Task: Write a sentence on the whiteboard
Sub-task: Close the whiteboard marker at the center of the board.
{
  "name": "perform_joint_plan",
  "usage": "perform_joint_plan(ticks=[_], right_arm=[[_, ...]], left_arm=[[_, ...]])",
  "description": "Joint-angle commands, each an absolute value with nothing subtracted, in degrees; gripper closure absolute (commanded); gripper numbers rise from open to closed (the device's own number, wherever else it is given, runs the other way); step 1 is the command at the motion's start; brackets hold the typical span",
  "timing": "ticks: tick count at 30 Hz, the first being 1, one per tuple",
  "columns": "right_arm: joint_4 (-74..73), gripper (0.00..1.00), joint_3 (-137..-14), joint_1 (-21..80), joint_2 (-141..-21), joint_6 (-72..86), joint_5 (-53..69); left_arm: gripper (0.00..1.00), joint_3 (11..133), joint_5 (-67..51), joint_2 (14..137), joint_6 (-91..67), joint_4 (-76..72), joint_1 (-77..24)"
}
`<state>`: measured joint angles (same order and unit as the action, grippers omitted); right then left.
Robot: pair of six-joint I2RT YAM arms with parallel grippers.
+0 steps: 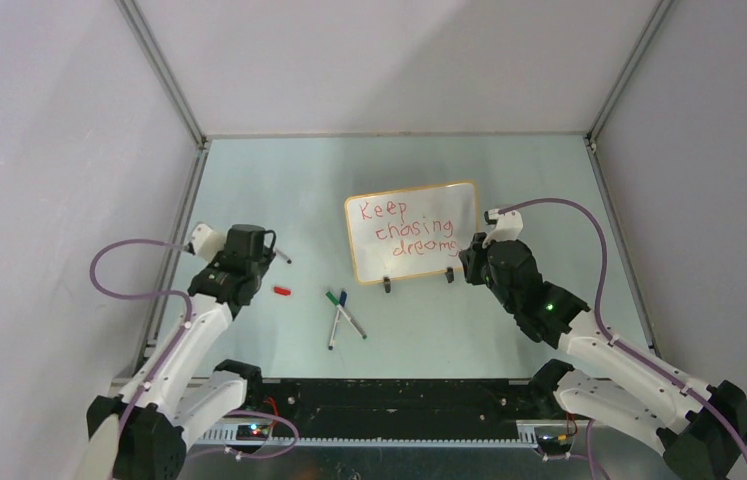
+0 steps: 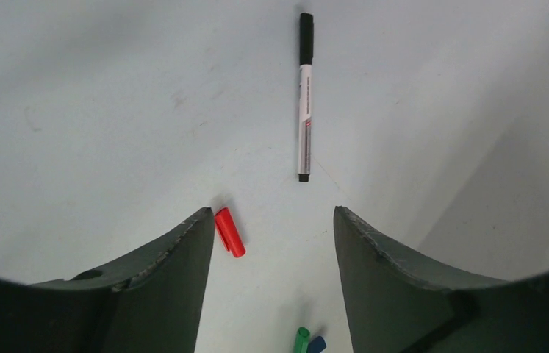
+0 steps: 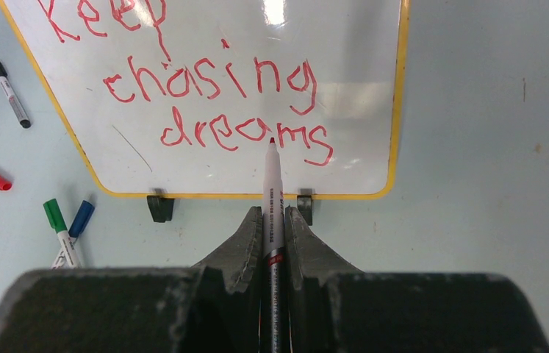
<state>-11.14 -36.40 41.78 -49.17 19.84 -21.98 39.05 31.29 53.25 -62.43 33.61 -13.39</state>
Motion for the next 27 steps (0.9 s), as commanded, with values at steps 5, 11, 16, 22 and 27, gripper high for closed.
perform_joint_plan(ticks=[5,11,16,22,27], right_arm=[[-8.44,1.00,-36.21,42.05,-49.12,19.80,-22.16],[-8.35,1.00,-36.21,41.95,-49.16,19.86,-22.03],[-8.24,1.00,-36.17,41.93,-49.35,19.73,-21.86],[-8.17,1.00,-36.21,41.93,-49.49,19.73,-21.80],[-8.30,1.00,-36.21,41.95,-49.37,19.98,-21.84]], left_arm=[[0.45,37.78,29.24,56.03,-72.42,36.96,-12.14],[0.55,38.57,24.03,61.16,-70.41,35.68,-10.50],[0.54,41.06,21.64,68.49,-69.80,36.60,-9.95],[0.52,40.41,21.88,71.61,-71.60,36.80,-9.41],[0.52,39.01,19.10,73.97,-72.18,33.97,-9.11]])
